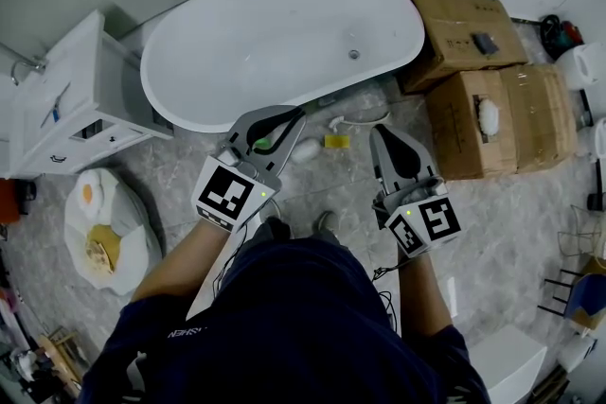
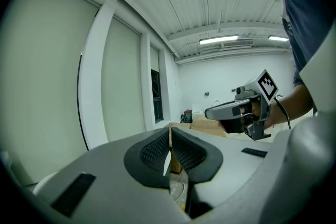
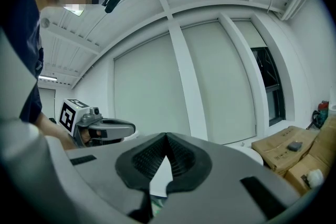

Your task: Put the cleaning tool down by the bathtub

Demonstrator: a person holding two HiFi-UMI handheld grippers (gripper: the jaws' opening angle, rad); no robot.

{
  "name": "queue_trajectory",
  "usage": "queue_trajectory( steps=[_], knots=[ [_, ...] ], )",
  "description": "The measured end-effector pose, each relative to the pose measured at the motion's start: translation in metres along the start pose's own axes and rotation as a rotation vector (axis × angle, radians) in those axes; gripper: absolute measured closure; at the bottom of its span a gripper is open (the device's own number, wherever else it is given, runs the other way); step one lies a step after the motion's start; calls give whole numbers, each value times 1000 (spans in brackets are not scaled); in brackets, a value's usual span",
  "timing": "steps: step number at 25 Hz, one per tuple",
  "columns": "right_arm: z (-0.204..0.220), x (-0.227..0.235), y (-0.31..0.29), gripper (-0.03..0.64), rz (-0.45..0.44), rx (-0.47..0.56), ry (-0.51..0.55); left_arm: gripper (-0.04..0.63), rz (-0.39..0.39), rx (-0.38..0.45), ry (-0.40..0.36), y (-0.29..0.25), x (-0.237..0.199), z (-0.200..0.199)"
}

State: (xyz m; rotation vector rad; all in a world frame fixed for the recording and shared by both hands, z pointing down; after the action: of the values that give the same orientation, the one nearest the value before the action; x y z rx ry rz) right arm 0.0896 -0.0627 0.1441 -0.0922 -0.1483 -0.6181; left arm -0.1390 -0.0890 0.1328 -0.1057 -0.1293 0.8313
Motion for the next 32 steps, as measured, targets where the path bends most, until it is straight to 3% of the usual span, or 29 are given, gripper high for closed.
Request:
queue_trajectory(
  steps=[32],
  knots=[
    [6, 3, -10, 614, 3, -28, -12, 560, -16, -25, 23, -2, -15, 7]
  ],
)
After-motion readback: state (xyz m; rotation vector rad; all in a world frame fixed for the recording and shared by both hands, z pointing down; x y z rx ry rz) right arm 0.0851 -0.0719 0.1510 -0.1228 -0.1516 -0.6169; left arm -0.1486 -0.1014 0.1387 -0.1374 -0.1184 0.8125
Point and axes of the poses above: the fingertips, and each gripper's own axes: y backward along the fingers, x to its right, z out of its underside, the point moved 9 cm from there along y, backward along the fingers, and after that the axes turned 4 degrees about x, right-handed, at the moved point
